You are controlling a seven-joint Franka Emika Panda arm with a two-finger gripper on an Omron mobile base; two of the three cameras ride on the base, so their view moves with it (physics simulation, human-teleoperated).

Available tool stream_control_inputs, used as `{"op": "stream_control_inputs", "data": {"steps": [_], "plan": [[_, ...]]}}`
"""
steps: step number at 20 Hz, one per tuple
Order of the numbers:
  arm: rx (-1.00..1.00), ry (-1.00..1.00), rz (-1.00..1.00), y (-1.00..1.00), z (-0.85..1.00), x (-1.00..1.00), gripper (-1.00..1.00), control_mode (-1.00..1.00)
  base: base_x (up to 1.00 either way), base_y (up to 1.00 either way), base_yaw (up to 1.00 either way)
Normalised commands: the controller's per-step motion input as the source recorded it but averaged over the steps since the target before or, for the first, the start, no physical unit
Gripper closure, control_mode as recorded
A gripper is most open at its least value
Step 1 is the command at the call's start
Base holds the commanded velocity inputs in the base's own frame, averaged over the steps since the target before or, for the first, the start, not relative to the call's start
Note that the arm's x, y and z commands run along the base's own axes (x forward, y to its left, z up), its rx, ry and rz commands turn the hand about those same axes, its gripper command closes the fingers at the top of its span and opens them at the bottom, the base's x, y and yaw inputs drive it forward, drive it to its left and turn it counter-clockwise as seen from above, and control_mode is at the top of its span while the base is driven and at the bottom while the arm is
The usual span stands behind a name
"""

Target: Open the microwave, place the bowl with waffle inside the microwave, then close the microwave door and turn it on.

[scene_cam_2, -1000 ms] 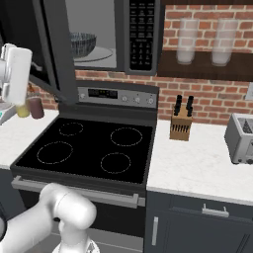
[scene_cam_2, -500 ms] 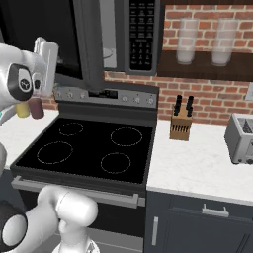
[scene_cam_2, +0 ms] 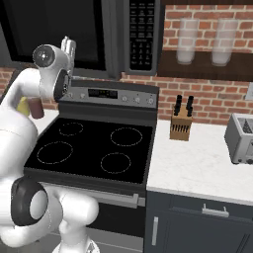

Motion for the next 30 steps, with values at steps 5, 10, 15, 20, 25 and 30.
{"op": "stream_control_inputs", "data": {"steps": [5,10,15,20,25,30], "plan": [[0.12,-0.03,0.22,0.00,0.00,0.65,-1.00,-1.00,0.00,0.00,0.00],[0.11,-0.03,0.19,0.00,0.00,0.62,-1.00,-1.00,0.00,0.00,0.00],[0.08,0.00,0.18,0.00,-0.02,0.59,-1.00,-1.00,0.00,0.00,0.00],[0.00,-0.01,0.16,-0.02,-0.20,0.10,-1.00,-1.00,0.00,0.00,0.00],[0.00,-0.20,0.15,-0.30,-0.04,-0.90,-1.00,-1.00,0.00,0.00,0.00],[0.00,-0.21,0.08,-0.54,0.00,-1.00,-1.00,-1.00,0.00,0.00,0.00]]}}
